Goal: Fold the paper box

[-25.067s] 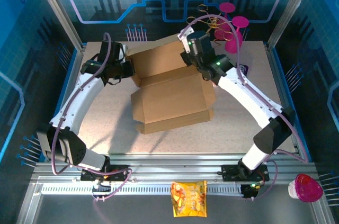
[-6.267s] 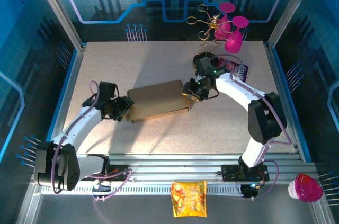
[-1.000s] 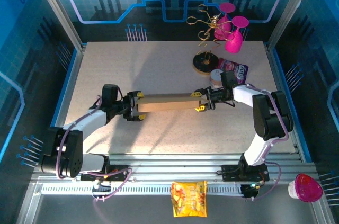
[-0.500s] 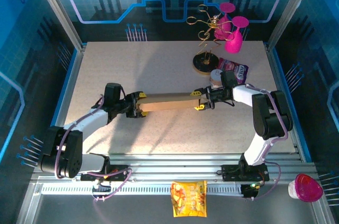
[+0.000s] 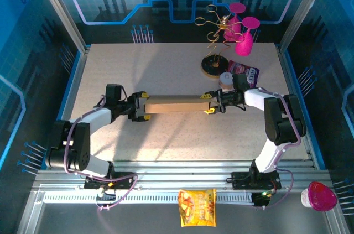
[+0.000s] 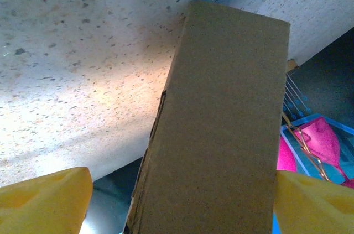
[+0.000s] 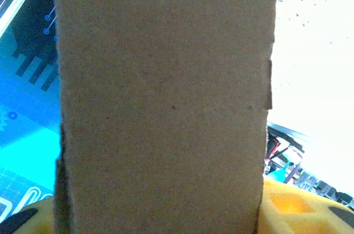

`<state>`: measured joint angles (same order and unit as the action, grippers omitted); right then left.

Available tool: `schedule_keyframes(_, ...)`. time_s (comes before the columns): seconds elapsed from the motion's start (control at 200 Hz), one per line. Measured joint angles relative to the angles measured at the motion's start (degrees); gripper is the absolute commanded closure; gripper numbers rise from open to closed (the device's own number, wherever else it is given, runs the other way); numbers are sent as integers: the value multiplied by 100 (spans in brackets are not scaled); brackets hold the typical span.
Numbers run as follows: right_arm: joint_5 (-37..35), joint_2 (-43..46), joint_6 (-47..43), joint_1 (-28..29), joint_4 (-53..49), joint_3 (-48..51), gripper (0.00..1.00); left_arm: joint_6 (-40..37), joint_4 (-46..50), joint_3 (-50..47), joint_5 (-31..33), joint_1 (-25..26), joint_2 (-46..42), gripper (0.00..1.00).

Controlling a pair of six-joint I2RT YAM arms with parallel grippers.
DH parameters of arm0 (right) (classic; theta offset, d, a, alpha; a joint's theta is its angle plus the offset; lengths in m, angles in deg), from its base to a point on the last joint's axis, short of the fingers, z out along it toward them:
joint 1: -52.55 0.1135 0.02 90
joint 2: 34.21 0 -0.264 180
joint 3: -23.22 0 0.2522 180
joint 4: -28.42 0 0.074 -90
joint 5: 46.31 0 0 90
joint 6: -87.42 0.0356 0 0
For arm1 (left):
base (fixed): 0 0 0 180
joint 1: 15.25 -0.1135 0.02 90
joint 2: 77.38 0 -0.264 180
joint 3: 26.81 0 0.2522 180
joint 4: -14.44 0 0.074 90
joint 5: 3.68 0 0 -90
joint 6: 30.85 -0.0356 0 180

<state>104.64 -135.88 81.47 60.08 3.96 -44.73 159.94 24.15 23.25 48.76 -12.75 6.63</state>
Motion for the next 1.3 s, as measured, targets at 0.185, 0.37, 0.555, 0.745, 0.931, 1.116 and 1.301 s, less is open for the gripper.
schedule_keyframes(0.185,50,-55,20,0,127,0,55,-35,-328,120,-46,223,304,26)
schedule_keyframes(0.37,114,-98,157,-17,245,0,55,-15,-791,129,17,304,417,50)
schedule_keyframes(0.555,166,-129,256,-37,330,0,42,-13,-835,136,61,317,376,61)
schedule_keyframes(0.745,-81,-160,125,-42,116,-50,20,299,-236,105,245,378,-140,73)
schedule_keyframes(0.931,-470,57,-518,-87,-715,-363,7,664,737,105,494,378,-905,81)
schedule_keyframes(1.116,-1064,848,-1637,-437,-1923,-938,8,881,1867,105,616,208,-1541,81)
schedule_keyframes(1.301,-2131,1486,-3202,-555,-3038,-1759,34,835,2868,116,555,-262,-1821,78)
